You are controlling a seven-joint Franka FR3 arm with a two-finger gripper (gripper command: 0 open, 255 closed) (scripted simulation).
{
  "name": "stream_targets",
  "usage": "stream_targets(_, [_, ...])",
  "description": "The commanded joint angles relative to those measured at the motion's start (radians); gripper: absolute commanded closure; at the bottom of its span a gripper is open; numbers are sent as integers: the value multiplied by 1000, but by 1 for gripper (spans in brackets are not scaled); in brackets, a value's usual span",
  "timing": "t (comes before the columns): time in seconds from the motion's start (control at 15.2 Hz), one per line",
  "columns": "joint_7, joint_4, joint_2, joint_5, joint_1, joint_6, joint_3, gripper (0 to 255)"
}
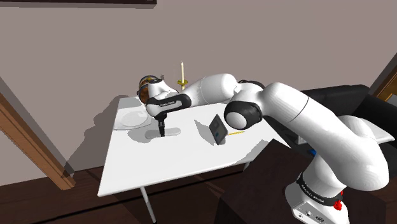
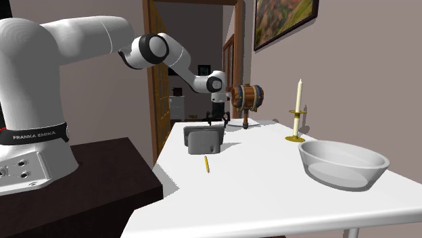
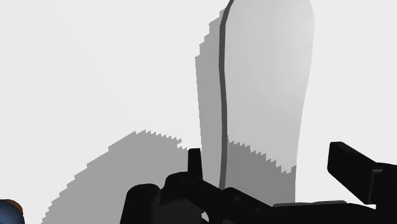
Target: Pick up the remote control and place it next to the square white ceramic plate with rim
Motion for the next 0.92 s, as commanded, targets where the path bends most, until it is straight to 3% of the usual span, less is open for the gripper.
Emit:
stream_targets(0.0, [0,0,0,0,0,0,0,0])
stream_targets(0.33, [-1,-46,-96,-3,3,-50,-5,0])
stream_targets(0.86, [-1,-46,-96,-3,3,-50,-5,0])
